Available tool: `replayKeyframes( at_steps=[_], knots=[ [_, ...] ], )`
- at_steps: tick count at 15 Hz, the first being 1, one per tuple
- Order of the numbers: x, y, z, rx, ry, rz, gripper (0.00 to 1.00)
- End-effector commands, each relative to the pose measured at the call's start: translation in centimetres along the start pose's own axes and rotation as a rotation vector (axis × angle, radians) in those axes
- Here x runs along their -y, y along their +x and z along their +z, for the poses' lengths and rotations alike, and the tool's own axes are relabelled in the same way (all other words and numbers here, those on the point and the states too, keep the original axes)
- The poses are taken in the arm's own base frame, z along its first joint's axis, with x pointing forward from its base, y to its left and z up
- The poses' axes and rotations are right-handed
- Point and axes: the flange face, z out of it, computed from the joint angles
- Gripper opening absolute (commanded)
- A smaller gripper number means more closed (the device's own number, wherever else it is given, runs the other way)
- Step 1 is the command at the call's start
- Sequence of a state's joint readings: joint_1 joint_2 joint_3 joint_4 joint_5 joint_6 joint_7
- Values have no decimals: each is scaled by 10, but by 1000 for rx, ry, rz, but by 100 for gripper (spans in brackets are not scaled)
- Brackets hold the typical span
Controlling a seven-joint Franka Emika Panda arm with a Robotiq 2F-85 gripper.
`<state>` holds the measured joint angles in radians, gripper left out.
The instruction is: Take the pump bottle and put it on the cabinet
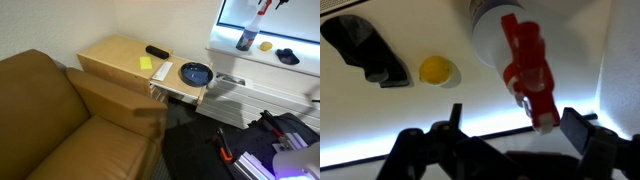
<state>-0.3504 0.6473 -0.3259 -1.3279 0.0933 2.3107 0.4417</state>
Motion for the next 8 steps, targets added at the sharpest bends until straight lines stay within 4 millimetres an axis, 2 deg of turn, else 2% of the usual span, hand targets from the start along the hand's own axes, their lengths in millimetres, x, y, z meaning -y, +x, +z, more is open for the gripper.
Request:
replayKeyframes(
  at_steps=[1,3,5,8],
  knots=[
    [2,-3,-6,11,21,-13,100],
    [3,-5,-10,16,23,-24,100],
    [5,-2,-4,0,8,-10,100],
    [6,-2,-7,-2,11,-12,100]
  ],
)
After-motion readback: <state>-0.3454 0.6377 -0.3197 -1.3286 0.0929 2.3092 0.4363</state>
